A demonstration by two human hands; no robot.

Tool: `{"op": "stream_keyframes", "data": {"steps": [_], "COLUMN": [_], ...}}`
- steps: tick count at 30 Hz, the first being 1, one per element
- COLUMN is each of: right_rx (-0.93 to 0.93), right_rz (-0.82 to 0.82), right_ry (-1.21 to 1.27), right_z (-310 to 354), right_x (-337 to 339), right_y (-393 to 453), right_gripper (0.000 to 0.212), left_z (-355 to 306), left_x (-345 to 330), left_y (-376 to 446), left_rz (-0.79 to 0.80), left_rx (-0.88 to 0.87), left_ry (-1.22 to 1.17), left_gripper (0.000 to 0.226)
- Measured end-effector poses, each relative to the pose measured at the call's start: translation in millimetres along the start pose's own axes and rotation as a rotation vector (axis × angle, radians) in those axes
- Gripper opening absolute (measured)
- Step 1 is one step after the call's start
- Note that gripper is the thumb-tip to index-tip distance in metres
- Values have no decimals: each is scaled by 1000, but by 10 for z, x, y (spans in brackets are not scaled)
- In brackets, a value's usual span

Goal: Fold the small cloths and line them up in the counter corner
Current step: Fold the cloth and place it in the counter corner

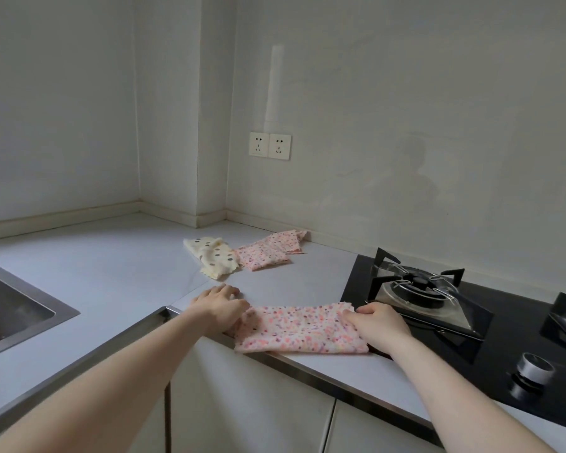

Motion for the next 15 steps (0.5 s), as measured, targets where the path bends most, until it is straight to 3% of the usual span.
{"op": "stream_keyframes", "data": {"steps": [4, 7, 9, 12, 15], "right_rx": [-15, -13, -6, -6, -20], "right_rz": [9, 25, 70, 158, 184], "right_ry": [-49, -85, -83, 22, 143], "right_z": [6, 62, 89, 111, 126], "right_x": [-29, -47, -56, -66, -29], "right_y": [3, -1, -22, -63, -127], "right_gripper": [51, 27, 31, 13, 19], "left_z": [16, 4, -1, 7, 12], "left_x": [-32, -54, -68, -79, -82], "left_y": [-21, -25, -21, -12, 2], "left_rz": [84, 87, 89, 99, 109], "left_rx": [-43, -56, -63, -74, -88], "left_ry": [89, 123, 137, 151, 157], "left_gripper": [66, 67, 67, 67, 68]}}
Point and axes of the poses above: each hand's wrist, its own y-axis towards the middle knuckle, its own x-axis out of the back of the hand, z = x × y, the point moved 8 cm from there along y, towards the middle knuckle, and after that the axes turned 1 degree about y, right-handed, at the moved point
